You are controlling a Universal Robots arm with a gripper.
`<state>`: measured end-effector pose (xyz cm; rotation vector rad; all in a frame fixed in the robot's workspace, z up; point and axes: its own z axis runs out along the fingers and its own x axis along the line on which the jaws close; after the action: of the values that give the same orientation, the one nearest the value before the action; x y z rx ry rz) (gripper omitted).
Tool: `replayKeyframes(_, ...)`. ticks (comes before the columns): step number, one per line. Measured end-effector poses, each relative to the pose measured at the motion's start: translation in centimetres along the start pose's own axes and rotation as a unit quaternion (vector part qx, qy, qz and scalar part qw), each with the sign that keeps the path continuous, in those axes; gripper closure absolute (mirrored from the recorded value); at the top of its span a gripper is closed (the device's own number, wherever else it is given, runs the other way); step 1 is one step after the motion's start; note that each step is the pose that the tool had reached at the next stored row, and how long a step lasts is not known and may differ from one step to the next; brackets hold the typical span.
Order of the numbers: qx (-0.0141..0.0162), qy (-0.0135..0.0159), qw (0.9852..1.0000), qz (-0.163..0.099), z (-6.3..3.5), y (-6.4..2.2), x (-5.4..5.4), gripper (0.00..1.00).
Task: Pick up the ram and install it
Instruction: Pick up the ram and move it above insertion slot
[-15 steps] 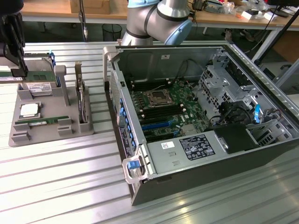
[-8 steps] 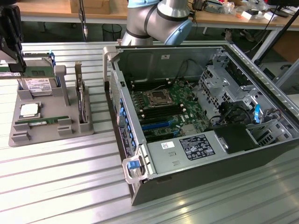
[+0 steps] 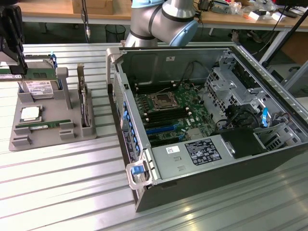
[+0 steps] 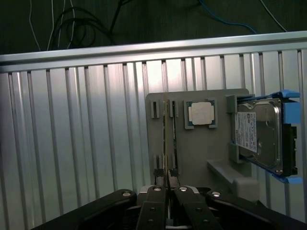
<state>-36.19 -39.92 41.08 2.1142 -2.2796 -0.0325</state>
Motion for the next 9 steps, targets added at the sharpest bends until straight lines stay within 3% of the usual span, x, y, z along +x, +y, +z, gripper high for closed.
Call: replayKeyframes(9,0.0001,0.0001,1.0,0.0,-0.08,-2.12,-0.2,0.87)
